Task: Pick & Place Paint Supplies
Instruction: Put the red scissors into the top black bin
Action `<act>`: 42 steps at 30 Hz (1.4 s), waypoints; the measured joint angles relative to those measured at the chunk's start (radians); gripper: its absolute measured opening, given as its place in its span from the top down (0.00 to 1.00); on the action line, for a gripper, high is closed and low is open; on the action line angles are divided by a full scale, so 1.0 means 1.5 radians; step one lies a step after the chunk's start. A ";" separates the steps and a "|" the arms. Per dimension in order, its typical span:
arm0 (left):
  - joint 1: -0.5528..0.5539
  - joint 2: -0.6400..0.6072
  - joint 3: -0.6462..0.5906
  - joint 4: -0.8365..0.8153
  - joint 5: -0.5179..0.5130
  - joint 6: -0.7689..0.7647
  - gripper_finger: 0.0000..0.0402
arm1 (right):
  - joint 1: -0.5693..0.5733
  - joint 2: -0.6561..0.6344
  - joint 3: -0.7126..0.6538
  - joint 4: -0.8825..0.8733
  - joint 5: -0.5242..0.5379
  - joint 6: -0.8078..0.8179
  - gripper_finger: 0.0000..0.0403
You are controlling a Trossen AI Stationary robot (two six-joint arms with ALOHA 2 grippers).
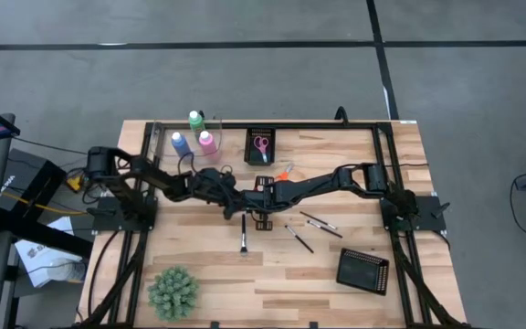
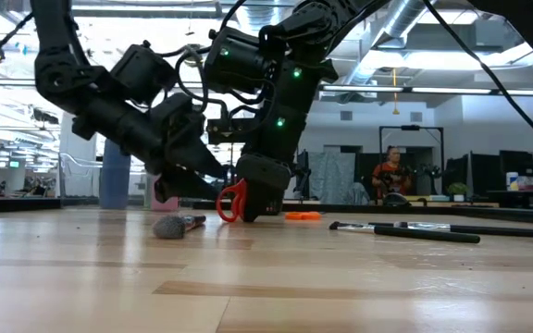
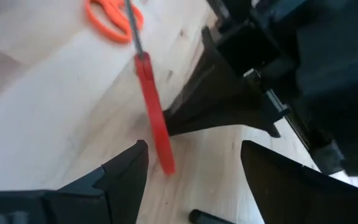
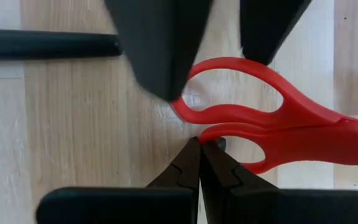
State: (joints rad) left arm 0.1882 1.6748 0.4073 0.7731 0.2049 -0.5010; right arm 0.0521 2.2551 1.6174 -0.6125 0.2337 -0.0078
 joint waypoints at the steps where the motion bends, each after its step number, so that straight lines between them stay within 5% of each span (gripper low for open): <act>1: 0.003 0.007 0.002 0.003 0.010 0.000 0.38 | 0.000 0.000 -0.003 0.000 0.000 0.000 1.00; 12: 0.007 0.018 0.004 0.009 0.014 0.015 0.48 | 0.000 0.000 -0.011 0.013 0.000 0.000 1.00; 30: 0.011 0.018 0.003 0.025 0.005 0.068 0.97 | 0.001 0.000 -0.012 0.020 0.001 -0.012 1.00; 42: 0.011 0.017 0.003 0.027 0.021 0.070 0.95 | 0.004 0.000 -0.012 0.033 0.003 -0.020 1.00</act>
State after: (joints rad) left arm 0.2043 1.7004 0.4122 0.8140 0.2363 -0.3958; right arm 0.0579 2.2551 1.5997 -0.5632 0.2379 -0.0372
